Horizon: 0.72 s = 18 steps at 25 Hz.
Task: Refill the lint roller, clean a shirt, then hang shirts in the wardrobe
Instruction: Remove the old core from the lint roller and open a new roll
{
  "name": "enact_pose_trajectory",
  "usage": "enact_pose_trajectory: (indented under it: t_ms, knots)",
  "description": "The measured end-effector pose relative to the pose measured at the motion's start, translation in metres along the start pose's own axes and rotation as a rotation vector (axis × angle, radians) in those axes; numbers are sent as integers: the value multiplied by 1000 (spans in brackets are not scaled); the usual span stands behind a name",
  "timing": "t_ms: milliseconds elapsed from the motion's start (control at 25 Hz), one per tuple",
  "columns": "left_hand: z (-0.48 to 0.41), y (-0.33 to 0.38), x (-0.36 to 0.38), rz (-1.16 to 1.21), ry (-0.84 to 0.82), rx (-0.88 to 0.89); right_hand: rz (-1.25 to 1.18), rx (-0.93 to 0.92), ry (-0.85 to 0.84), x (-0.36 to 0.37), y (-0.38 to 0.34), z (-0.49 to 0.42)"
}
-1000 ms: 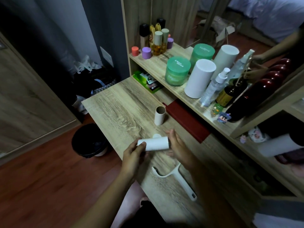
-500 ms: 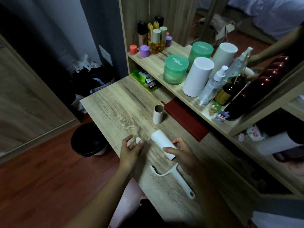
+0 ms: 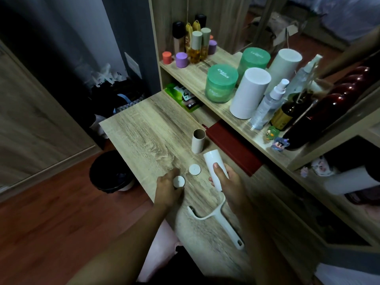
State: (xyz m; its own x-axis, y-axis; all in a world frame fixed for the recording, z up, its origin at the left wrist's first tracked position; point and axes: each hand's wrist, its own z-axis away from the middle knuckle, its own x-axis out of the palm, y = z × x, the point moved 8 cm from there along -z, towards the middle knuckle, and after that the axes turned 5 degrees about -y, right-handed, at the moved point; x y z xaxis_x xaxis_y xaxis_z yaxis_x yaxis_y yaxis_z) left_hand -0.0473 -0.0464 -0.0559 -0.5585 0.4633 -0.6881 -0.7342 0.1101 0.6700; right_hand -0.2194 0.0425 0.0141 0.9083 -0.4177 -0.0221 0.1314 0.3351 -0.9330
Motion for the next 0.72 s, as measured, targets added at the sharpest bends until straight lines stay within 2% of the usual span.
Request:
enact_pose_trajectory:
  t_ms: [240,440,560,720]
  knots:
    - [5,-1,-1,33,15,11,19,-6,-3,-1,1,-1]
    - [16,0,-34,226,94,11,33,-4,-35,13,0,-3]
    - [13,-20,-77,232,227,-32,48,-5,-106,49,-2,-9]
    - [12,-74,-142,237,389,-125,0,-20,-234,142,-6,-19]
